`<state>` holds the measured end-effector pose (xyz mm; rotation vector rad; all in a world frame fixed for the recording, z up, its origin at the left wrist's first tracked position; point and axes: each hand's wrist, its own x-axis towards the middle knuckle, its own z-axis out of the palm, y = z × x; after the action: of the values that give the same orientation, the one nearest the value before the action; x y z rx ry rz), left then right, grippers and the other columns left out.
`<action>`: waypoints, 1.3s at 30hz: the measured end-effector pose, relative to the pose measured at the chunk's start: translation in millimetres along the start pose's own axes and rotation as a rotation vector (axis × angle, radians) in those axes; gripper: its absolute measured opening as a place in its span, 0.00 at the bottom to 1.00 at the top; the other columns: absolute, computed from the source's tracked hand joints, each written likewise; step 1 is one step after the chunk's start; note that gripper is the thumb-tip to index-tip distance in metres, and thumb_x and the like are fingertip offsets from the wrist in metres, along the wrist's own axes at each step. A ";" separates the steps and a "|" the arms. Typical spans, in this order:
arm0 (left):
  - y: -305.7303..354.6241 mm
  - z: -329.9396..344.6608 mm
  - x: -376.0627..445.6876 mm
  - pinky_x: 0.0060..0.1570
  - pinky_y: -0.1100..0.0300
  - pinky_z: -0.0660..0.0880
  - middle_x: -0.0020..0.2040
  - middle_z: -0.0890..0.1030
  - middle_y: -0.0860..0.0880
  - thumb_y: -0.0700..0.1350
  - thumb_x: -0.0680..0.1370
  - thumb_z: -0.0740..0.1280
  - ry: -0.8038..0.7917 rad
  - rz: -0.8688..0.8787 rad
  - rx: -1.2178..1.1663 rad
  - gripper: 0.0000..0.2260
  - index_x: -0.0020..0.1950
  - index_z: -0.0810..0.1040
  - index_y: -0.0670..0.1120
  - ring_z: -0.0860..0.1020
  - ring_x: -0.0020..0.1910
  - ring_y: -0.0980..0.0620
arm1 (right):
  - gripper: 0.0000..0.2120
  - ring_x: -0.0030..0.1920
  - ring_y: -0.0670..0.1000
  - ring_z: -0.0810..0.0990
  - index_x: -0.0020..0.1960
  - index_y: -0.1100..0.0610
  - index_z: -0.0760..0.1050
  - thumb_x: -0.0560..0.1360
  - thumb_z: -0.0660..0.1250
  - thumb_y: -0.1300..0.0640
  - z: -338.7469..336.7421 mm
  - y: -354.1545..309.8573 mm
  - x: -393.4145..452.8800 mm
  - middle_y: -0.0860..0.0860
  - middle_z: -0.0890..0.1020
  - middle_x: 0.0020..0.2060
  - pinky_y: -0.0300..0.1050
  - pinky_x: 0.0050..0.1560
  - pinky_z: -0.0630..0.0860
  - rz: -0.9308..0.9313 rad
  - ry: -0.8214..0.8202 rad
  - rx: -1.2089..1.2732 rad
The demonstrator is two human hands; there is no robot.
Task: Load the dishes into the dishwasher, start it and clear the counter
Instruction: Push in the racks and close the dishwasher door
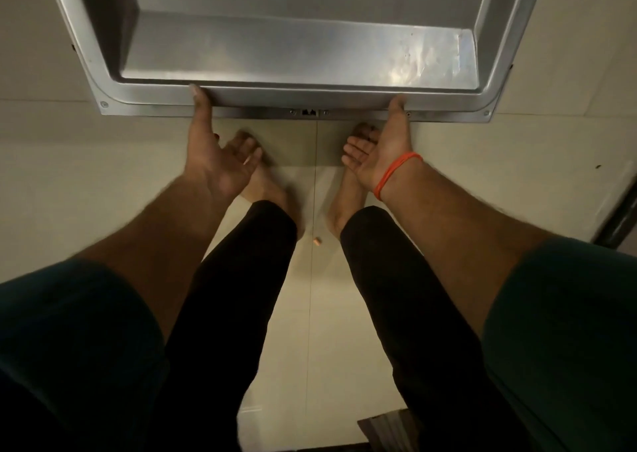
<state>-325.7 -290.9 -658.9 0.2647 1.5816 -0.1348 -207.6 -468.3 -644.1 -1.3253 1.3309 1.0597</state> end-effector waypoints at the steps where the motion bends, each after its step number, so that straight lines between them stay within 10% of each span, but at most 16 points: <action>1: 1.1 -0.2 4.7 0.71 0.42 0.71 0.71 0.72 0.38 0.69 0.72 0.71 -0.048 0.013 -0.035 0.47 0.81 0.57 0.46 0.75 0.68 0.39 | 0.43 0.66 0.61 0.74 0.78 0.58 0.62 0.76 0.55 0.27 -0.9 1.6 1.7 0.62 0.74 0.68 0.56 0.60 0.72 -0.008 -0.010 0.009; 10: -11.3 -7.5 -20.6 0.68 0.47 0.73 0.64 0.80 0.48 0.73 0.75 0.62 -0.218 -0.011 -0.013 0.35 0.71 0.72 0.49 0.80 0.66 0.48 | 0.41 0.68 0.60 0.74 0.80 0.55 0.58 0.77 0.59 0.30 -13.6 -14.6 -29.1 0.62 0.73 0.69 0.57 0.66 0.70 -0.048 -0.057 0.080; 19: -3.3 0.3 -7.3 0.75 0.38 0.63 0.77 0.65 0.37 0.75 0.77 0.49 -0.211 0.007 -0.400 0.44 0.82 0.58 0.45 0.66 0.76 0.36 | 0.39 0.68 0.59 0.73 0.81 0.53 0.58 0.78 0.58 0.31 -7.0 -12.3 -41.8 0.60 0.72 0.70 0.56 0.63 0.71 -0.061 -0.083 0.057; 28: -1.3 9.6 14.1 0.69 0.38 0.69 0.70 0.73 0.36 0.74 0.77 0.49 -0.144 0.046 -0.450 0.44 0.78 0.65 0.40 0.71 0.69 0.34 | 0.38 0.67 0.59 0.74 0.79 0.57 0.60 0.79 0.55 0.31 -33.6 -0.2 -36.2 0.61 0.75 0.67 0.57 0.69 0.70 -0.040 -0.046 0.089; 39: 26.1 5.3 -146.0 0.70 0.41 0.69 0.66 0.79 0.37 0.74 0.76 0.52 -0.155 -0.007 -0.346 0.41 0.71 0.73 0.40 0.76 0.66 0.37 | 0.43 0.71 0.61 0.70 0.79 0.54 0.59 0.75 0.60 0.28 -26.7 -15.5 -166.1 0.61 0.71 0.71 0.60 0.74 0.64 -0.037 -0.115 0.333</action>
<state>-312.5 -279.3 -511.5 -0.0217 1.4237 0.1113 -198.9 -465.3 -475.3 -1.0225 1.3247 0.8321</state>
